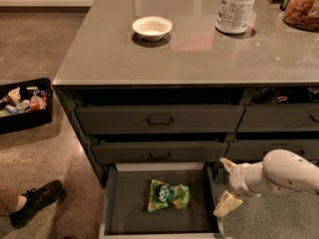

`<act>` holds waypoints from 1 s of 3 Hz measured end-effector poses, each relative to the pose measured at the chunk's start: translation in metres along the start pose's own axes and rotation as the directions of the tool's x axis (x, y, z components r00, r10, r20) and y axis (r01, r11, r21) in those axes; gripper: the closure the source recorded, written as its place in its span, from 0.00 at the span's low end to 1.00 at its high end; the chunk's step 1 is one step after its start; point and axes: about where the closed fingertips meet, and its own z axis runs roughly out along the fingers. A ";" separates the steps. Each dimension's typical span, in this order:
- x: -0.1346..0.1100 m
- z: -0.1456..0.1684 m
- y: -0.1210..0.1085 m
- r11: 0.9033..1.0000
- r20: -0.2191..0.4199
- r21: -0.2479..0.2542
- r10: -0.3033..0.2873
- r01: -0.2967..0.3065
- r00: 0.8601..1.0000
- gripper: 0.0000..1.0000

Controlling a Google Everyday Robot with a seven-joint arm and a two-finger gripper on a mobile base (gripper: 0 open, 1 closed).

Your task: Pick green rice chip bag from bottom drawer and place on counter

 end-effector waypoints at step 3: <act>0.024 0.170 -0.036 1.000 0.177 -0.005 -0.004 0.005 0.984 0.00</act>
Offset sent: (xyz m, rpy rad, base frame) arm 0.0650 0.0608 -0.2427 0.2608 0.0224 0.0068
